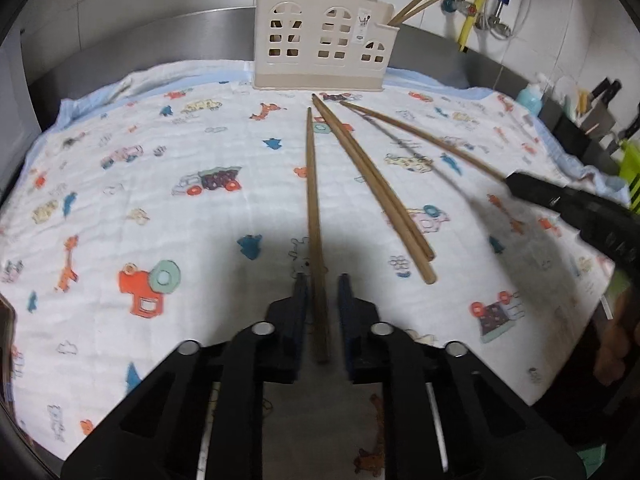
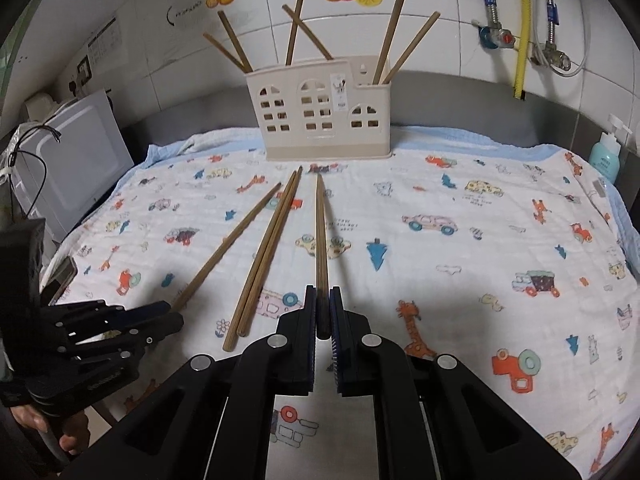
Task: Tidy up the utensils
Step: 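Lift both chopsticks and carry them over the cream holder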
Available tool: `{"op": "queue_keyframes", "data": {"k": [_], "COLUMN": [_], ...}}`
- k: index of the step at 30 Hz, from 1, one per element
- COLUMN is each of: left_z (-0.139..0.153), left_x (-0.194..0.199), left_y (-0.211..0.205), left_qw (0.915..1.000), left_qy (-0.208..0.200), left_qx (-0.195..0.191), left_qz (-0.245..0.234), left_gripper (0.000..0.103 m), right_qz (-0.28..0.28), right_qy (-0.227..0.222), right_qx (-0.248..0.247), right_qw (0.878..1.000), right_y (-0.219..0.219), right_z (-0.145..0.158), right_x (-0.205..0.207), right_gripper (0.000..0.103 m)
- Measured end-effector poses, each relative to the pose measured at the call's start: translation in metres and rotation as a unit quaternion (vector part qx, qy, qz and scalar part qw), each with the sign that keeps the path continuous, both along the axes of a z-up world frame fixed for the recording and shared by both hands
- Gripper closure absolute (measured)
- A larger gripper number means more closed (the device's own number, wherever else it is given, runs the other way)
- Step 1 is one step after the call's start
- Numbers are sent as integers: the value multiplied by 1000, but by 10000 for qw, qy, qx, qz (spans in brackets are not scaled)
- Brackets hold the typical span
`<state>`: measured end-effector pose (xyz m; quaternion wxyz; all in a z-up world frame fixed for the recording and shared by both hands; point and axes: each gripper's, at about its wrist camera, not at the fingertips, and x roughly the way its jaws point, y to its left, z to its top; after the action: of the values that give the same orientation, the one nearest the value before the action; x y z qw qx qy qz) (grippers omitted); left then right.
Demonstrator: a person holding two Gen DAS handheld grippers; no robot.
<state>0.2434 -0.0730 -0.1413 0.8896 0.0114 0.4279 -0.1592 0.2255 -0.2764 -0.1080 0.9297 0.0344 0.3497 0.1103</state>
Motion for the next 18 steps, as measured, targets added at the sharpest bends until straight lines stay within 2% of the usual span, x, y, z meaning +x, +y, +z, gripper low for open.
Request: {"op": "queue_keyframes", "data": {"k": [2,7,10,18], "left_z": [0,5,16,78], "left_x": [1,4,5,10], "left_y": [-1,2,10,32], "left_qw": [9999,9999,9999,9967], "left_qy": [-13,47,-19,-675], "left_qx": [89,106,0,-404], "left_qz": [44,89,128,189], "left_gripper": [96,97,97,97], "right_qz": [-6,24,58,194], "right_qy": [-65,-235,-369,-773], "right_qx": [-1,-47,-47,24], "right_qw": [10000,9997,9993,9968], "right_y": [-1,-1,-2,-6], "right_z": [6,25,41,96], "right_x": [-1,-4,-4,10], "right_gripper": [97,97,97,97]}}
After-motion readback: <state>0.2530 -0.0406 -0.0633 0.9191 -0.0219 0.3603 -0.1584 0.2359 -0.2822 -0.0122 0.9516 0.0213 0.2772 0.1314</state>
